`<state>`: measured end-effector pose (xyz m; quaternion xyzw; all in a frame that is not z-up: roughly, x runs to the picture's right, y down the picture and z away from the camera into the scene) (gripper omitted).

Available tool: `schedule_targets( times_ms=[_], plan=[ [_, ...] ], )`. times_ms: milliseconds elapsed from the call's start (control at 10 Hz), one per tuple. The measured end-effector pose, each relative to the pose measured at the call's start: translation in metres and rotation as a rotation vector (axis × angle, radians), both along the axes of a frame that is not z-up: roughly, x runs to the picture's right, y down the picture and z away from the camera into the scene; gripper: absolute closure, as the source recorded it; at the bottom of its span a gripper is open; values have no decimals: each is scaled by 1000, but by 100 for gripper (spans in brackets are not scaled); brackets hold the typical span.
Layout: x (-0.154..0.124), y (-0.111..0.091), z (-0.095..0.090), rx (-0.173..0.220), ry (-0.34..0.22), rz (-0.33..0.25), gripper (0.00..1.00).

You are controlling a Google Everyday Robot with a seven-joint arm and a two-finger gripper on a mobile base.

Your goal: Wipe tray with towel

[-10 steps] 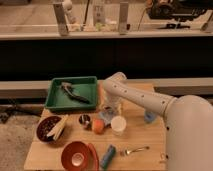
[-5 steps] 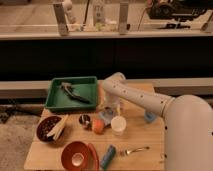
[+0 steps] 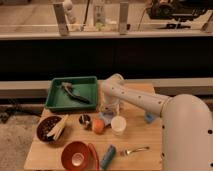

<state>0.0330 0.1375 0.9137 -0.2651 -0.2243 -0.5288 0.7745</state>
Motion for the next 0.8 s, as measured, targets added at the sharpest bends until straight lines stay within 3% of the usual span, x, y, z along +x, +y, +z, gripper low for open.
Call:
schedule_targets(
  times_ms=[200,500,700,800],
  plan=[
    [0,2,4,-24,-28,2,67],
    [-1,1,2,-26,-33,1,96],
    [1,-2,-2,-25,-49,22,100],
    [8,-10,-12,-3,-58,44,100]
  ],
)
